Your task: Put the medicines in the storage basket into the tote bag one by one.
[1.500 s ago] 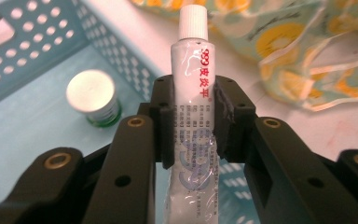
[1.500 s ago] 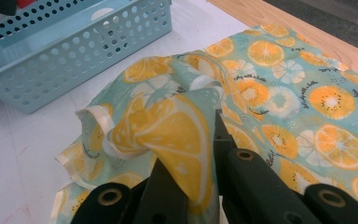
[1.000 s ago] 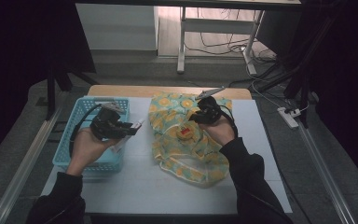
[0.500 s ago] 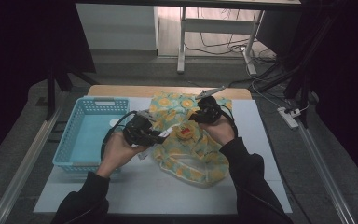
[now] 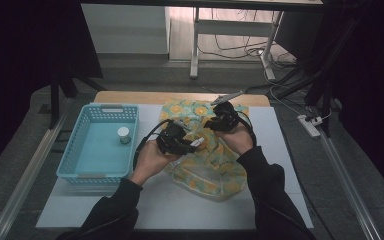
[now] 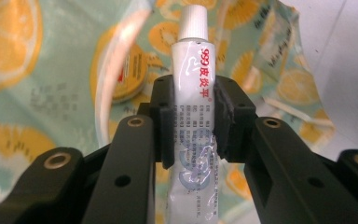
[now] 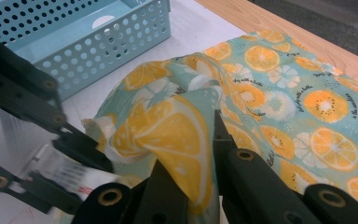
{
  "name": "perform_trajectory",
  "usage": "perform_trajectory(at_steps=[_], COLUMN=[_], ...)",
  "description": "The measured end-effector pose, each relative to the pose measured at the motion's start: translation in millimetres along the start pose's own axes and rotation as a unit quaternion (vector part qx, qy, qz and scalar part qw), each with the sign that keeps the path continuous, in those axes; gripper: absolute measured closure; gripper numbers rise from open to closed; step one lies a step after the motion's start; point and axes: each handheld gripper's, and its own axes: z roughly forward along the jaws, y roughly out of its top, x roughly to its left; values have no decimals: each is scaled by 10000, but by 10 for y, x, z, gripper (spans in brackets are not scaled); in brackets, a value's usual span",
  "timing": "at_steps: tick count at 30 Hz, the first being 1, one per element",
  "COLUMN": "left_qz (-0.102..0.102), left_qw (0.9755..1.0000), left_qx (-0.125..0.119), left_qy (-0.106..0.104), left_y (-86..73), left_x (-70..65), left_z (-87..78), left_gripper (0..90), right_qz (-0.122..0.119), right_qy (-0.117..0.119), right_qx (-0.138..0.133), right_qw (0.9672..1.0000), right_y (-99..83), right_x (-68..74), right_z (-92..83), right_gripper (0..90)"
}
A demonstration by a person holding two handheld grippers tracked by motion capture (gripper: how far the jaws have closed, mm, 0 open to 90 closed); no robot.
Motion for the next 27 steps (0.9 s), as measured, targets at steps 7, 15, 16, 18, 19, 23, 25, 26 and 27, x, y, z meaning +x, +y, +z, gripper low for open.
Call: perform_trajectory(at_steps=[7,15,16,18,19,23,25,26,27], left_qz=[62,18,-27,-77,-55,90,153,160,183], left_qw=[9997,9989,9990,9989,9989,9988,9985,9985,9984], left_qx=[-154,-329,-345,-430,-438,-469,-514,-521,-523], left_qy=[205,335,287,154,157,138,117,108,102], left_y=[78,78,78,80,86,101,101,102,103], left_x=[50,204,216,213,191,137,133,133,132], left_z=[127,207,214,222,227,259,287,304,318], left_gripper=[709,709,709,709,709,709,709,708,708], right_qz=[-11,43,40,18,21,26,28,27,35], right_qy=[9,17,21,16,14,3,8,9,8], right_qx=[1,3,9,9,9,-11,-25,-21,-18], right_qw=[10000,10000,10000,10000,10000,10000,10000,10000,10000], right_y=[-3,-18,-15,-8,-5,3,4,5,5], right_x=[-4,-19,-16,-11,-9,-14,-9,-6,-4], right_z=[-4,-6,-2,5,5,-5,-11,-13,-15], right_gripper=[889,889,889,889,889,890,889,889,889])
